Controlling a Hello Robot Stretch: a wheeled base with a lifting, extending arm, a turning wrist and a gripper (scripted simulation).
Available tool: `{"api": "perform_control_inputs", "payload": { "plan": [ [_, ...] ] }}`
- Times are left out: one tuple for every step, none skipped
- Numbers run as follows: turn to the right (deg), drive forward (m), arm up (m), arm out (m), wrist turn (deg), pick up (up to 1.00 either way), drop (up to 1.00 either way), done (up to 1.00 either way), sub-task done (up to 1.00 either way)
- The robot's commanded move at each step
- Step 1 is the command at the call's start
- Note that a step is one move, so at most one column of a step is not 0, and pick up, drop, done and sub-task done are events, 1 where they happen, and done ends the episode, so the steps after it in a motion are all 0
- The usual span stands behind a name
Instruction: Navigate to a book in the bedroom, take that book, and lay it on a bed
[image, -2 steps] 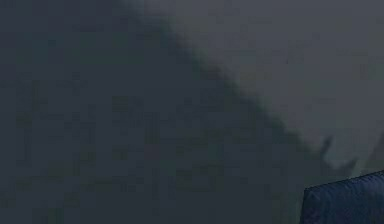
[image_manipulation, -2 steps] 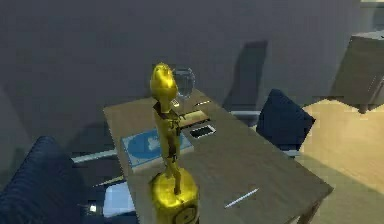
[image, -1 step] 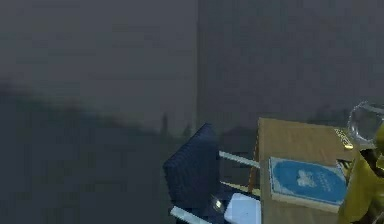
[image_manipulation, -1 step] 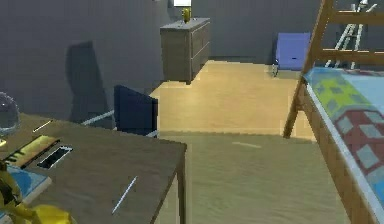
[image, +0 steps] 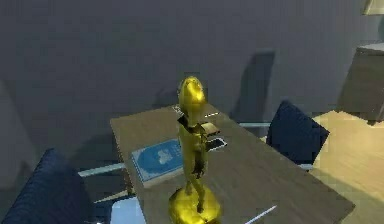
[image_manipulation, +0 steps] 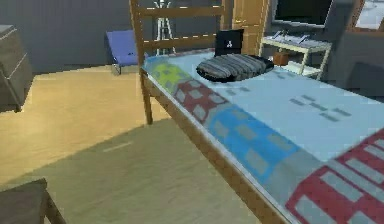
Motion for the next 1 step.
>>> {"api": "perform_control_inputs", "payload": {
  "plan": [
    [45.0,0.0,0.0,0.0,0.0,0.0,0.0,0.0,0.0]
  ]
}}
